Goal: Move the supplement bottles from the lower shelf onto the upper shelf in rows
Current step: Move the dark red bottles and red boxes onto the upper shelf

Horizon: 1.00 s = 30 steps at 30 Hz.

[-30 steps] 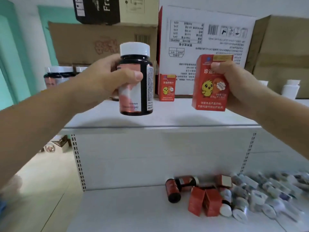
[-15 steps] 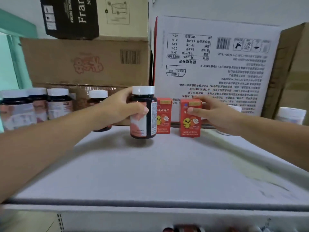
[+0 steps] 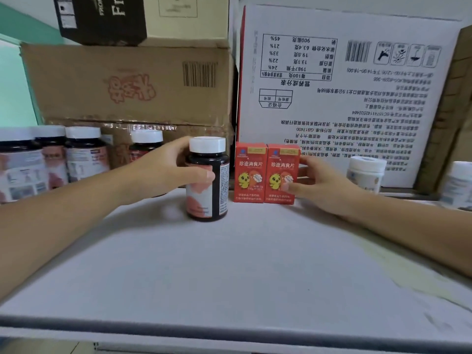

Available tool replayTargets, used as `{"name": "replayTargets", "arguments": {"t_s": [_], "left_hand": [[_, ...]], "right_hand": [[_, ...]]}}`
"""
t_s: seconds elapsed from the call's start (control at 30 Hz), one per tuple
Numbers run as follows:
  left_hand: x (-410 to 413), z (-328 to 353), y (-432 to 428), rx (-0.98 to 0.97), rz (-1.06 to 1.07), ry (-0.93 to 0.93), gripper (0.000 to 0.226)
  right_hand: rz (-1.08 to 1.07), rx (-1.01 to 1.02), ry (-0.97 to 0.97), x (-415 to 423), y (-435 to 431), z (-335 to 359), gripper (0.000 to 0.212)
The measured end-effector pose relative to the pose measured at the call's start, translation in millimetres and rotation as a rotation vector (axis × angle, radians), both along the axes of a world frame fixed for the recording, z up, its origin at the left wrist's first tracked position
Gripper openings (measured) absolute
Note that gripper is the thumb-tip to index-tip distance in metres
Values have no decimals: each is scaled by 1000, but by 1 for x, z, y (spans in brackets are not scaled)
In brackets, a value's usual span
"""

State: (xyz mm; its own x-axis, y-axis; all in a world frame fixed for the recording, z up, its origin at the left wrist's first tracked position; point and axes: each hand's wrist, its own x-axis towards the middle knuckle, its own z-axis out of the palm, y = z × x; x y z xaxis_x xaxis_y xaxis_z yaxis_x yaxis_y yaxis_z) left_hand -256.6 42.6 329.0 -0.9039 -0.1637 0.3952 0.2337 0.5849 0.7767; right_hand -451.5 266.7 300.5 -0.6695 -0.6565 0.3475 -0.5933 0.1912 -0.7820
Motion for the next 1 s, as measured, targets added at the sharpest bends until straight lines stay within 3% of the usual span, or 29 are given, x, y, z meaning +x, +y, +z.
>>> {"name": "replayTargets", "arguments": {"t_s": [0.1, 0.2, 0.3, 0.37, 0.43, 0.53, 0.63, 0.73, 1.0], "left_hand": [[3, 2, 0, -7, 23, -18, 33], [14, 9, -1, -25, 46, -53, 32], [26, 22, -3, -158, 122, -127, 38], [30, 33, 1, -214, 163, -133, 37], [48, 41, -1, -228, 176, -115, 39], [80, 50, -7, -229, 147, -125, 52], [109, 54, -16, -201, 134, -119, 46], [135, 57, -26, -235, 189, -92, 40], [177, 58, -72, -472, 369, -95, 52]], "right_hand": [[8, 73, 29, 4, 2, 1, 64], [-114, 214, 85, 22, 12, 11, 80], [-318, 265, 174, 43, 28, 27, 48], [-308, 344, 238, 58, 35, 37, 25], [-217, 425, 299, 84, 32, 41, 14], [-87, 528, 353, 133, 14, 39, 29], [11, 633, 480, 169, -16, 32, 47], [99, 632, 473, 201, -50, 27, 50], [200, 642, 557, 240, -135, 16, 58]]}}
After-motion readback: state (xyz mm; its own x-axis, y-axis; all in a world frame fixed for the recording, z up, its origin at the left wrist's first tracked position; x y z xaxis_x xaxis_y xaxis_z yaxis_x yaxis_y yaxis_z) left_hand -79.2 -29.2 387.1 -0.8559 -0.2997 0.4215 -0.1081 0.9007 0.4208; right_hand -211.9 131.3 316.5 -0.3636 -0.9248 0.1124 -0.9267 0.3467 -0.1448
